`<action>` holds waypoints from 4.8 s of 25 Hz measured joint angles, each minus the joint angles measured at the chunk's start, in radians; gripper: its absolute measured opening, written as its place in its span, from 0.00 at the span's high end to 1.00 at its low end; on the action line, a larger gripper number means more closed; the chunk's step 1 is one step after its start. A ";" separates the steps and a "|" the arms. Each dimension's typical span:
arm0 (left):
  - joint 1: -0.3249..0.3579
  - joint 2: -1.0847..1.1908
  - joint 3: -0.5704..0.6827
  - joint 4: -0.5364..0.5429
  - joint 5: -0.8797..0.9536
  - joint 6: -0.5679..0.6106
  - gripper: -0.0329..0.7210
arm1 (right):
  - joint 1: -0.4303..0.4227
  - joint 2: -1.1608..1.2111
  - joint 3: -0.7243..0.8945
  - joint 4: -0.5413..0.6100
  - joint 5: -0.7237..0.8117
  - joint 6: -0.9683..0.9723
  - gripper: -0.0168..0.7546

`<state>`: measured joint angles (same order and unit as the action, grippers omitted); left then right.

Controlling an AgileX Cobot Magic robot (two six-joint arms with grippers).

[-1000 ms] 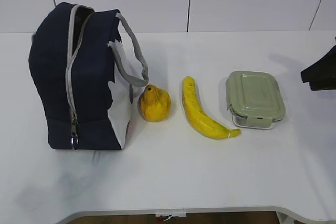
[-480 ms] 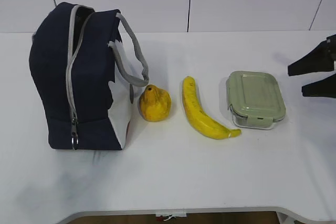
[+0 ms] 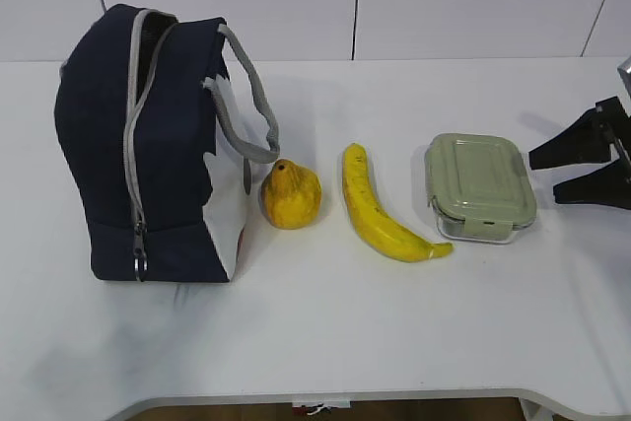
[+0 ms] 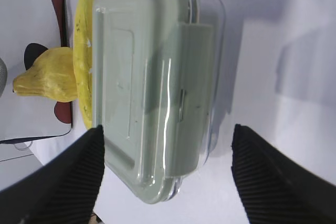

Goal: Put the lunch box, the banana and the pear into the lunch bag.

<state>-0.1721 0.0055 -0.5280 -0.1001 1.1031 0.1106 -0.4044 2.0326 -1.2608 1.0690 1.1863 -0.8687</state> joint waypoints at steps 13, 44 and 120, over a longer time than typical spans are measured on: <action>0.000 0.000 0.000 -0.022 0.000 0.000 0.64 | 0.002 0.053 -0.039 0.086 -0.002 -0.075 0.21; 0.000 0.000 0.000 -0.032 0.000 0.000 0.64 | 0.056 0.142 -0.041 0.107 -0.009 -0.110 0.25; 0.000 0.343 -0.096 -0.218 -0.177 -0.014 0.63 | 0.349 -0.211 -0.083 0.261 -0.020 0.163 0.47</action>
<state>-0.1721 0.3483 -0.6235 -0.3177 0.9265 0.0964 -0.0555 1.8215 -1.3438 1.3300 1.1665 -0.7058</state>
